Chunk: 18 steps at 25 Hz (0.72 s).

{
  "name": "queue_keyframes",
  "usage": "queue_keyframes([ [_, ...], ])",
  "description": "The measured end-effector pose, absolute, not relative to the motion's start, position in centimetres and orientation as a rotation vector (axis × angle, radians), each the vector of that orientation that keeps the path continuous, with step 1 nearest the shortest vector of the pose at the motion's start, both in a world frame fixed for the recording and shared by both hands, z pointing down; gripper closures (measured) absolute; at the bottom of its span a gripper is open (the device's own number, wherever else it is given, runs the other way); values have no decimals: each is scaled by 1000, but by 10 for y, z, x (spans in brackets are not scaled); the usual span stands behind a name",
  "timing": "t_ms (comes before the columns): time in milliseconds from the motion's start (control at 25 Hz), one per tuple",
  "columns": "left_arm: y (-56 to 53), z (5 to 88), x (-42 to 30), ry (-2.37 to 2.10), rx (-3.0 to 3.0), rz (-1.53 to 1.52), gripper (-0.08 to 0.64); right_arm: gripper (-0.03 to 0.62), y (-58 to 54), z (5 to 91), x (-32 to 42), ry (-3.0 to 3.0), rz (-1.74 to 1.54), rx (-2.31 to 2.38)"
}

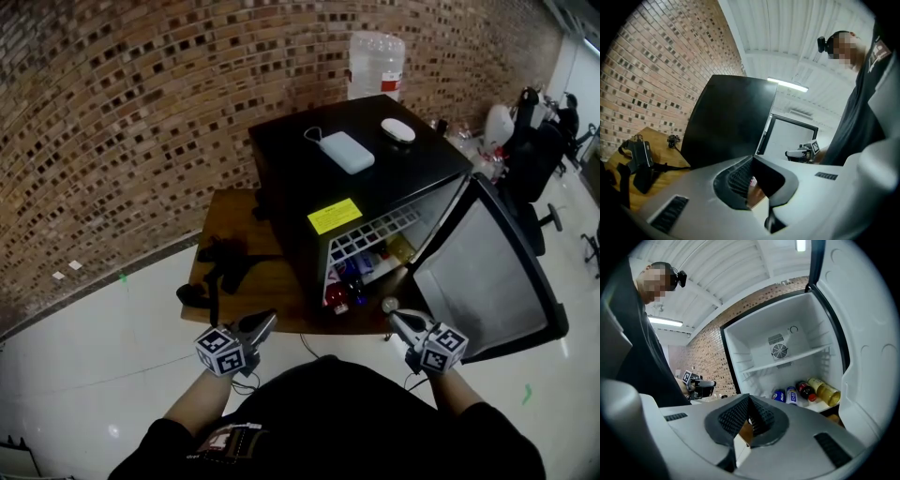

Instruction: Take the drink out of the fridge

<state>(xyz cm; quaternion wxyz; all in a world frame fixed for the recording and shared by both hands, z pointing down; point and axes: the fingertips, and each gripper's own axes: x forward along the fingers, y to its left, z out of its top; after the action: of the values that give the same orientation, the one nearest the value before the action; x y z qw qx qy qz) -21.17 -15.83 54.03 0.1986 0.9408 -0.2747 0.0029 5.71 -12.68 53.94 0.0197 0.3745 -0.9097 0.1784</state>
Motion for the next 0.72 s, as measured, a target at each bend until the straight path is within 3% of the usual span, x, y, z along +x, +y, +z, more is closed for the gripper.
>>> queue_keyframes([
  [720, -157, 541, -191, -710, 2656, 47, 560, 589, -132, 548, 75, -2789, 522, 1150],
])
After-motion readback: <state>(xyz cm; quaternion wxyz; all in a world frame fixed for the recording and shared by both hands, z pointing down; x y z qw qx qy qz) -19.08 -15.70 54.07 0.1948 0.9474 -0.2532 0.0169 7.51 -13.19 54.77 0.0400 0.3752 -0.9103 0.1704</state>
